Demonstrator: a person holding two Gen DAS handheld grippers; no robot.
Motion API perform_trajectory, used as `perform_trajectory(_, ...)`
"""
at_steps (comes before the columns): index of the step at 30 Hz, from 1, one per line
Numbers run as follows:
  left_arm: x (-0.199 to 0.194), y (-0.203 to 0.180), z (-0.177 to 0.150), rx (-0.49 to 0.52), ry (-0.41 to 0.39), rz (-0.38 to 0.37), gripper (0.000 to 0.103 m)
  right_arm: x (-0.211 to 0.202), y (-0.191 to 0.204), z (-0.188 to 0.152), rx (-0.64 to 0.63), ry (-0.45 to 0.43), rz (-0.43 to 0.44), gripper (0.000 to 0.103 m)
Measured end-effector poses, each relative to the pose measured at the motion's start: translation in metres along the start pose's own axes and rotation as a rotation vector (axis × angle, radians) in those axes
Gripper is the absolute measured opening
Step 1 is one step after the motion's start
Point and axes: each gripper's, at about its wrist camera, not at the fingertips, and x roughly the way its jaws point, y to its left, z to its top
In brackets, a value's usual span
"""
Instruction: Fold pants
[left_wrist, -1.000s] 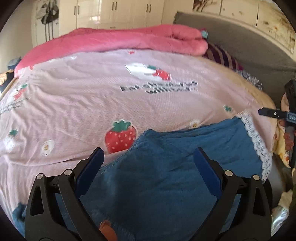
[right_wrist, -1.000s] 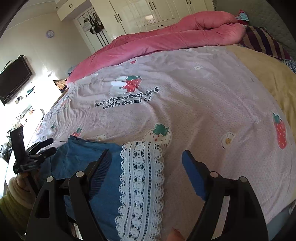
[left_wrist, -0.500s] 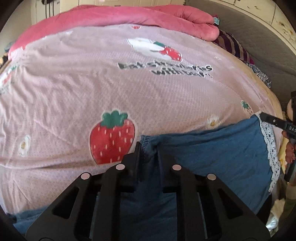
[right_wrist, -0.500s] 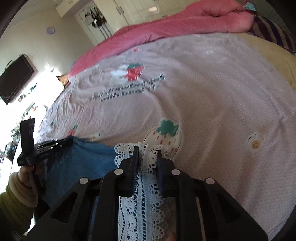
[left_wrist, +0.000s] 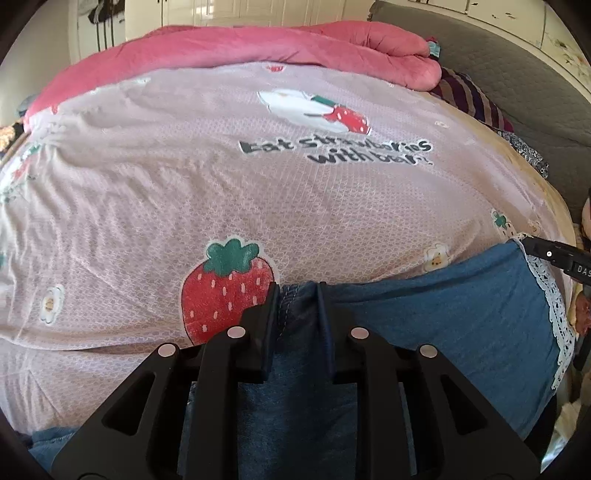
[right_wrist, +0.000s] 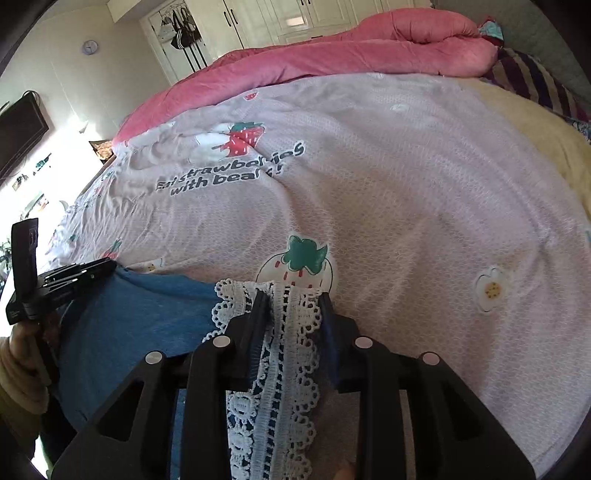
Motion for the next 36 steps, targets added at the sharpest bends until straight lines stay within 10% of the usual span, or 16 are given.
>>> perform_trajectory(10, -0.039, -0.013, -0.005, 0.014, -0.076, 0.020, 0.015, -0.059, 0.030, -0.022, -0.088, -0.109, -0.034, 0.060)
perform_trajectory(36, -0.137, -0.030, -0.063, 0.027, -0.191, 0.042, 0.060, -0.089, 0.115, -0.100, -0.220, -0.083, 0.036, 0.079)
